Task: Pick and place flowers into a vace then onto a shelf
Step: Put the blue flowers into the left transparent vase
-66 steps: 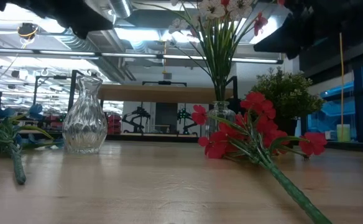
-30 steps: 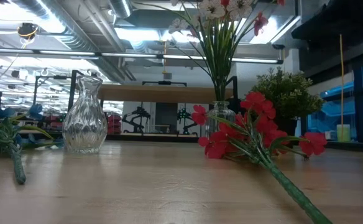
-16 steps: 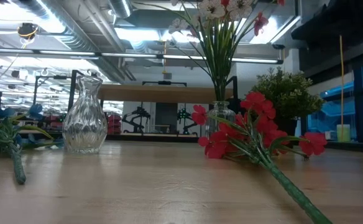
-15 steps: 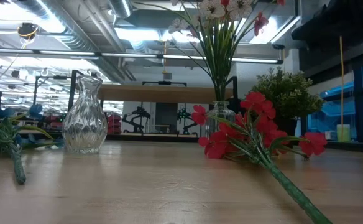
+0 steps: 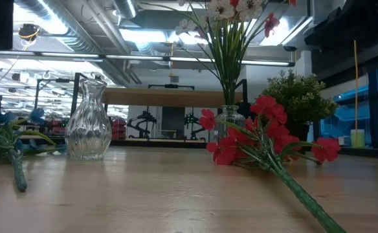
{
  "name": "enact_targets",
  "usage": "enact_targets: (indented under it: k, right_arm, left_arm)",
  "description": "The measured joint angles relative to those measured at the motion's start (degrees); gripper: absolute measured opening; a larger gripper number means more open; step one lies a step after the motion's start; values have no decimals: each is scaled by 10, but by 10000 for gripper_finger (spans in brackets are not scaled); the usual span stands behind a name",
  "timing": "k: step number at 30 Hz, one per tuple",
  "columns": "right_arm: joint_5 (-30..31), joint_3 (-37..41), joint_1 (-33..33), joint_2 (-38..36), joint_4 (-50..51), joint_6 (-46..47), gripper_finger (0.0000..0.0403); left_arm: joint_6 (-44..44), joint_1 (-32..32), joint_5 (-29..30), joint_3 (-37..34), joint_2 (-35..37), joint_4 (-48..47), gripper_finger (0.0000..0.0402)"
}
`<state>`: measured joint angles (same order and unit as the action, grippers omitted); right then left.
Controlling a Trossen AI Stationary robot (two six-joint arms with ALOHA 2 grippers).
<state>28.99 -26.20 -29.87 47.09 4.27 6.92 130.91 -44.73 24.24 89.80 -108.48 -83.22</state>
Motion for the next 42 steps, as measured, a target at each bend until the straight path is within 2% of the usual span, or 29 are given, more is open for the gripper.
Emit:
enact_targets:
  k: [5, 12, 17, 22, 28, 35, 42]
  right_arm:
    - [-1, 0, 0, 0, 0, 3, 4]
    - [-1, 0, 0, 0, 0, 3, 4]
    - [-1, 0, 0, 0, 0, 4, 4]
    - [-1, 0, 0, 0, 0, 5, 4]
    - [-5, 0, 0, 0, -1, 8, 4]
    - [-6, 0, 0, 0, 8, 18, 4]
    - [-6, 0, 0, 0, 8, 18, 4]
  left_arm:
    - [6, 7, 4, 0, -18, 0, 29]
    - [21, 10, -50, 0, -37, 14, 87]
    - [50, 12, -47, 0, -50, 16, 131]
    - [83, 30, -44, 0, -80, 29, 157]
    - [75, 55, -29, -1, -125, 7, 163]
    - [85, 54, -54, -1, -129, -6, 148]
    - [82, 55, -53, -1, -147, -7, 141]
